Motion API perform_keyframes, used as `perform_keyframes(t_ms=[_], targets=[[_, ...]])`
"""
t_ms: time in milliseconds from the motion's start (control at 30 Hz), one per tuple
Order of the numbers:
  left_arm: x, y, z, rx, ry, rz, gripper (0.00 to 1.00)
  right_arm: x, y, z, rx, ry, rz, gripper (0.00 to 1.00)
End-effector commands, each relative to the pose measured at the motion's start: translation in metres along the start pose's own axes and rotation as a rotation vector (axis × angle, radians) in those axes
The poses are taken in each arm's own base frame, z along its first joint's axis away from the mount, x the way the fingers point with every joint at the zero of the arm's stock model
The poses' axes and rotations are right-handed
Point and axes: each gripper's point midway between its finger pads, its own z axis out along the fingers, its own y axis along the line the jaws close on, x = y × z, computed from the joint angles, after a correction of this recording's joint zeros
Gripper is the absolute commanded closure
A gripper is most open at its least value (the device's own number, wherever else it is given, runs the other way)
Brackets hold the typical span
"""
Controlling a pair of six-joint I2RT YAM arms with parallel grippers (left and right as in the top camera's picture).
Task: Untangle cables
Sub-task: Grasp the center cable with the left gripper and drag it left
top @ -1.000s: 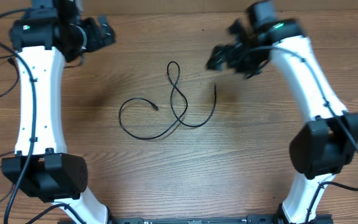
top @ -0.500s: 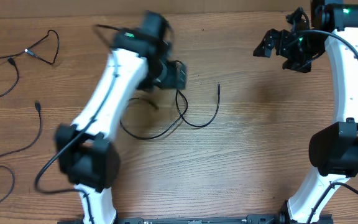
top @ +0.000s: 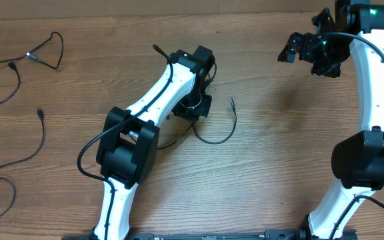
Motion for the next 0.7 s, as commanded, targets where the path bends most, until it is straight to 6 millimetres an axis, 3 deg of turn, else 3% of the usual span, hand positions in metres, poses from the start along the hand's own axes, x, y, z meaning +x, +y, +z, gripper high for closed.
perform_keyframes(t_ms=[0, 67, 167, 267, 500, 567, 667], targets=[[-0.009, 0.034, -0.003, -0.109, -0.031, -0.019, 0.96, -0.005, 0.002, -0.013, 0.009, -0.044, -0.014, 0.00], [-0.011, 0.050, -0.006, -0.145, -0.033, -0.015, 0.96, -0.005, 0.002, -0.013, 0.008, -0.045, -0.014, 0.00], [-0.017, 0.091, -0.023, -0.264, -0.071, -0.078, 0.96, -0.005, 0.002, -0.013, 0.008, -0.047, -0.015, 0.00], [-0.025, 0.136, -0.055, -0.351, -0.135, -0.186, 0.96, -0.006, 0.002, -0.013, 0.007, -0.051, -0.016, 0.00], [-0.043, 0.200, -0.150, -0.304, -0.346, -0.303, 0.96, -0.010, 0.003, -0.014, 0.004, -0.066, -0.021, 0.00], [-0.045, 0.214, -0.161, -0.298, -0.378, -0.314, 0.96, -0.011, 0.003, -0.014, 0.003, -0.069, -0.022, 0.00], [-0.041, 0.239, -0.160, -0.317, -0.369, -0.334, 0.96, -0.011, 0.003, -0.014, 0.003, -0.068, -0.019, 0.00]])
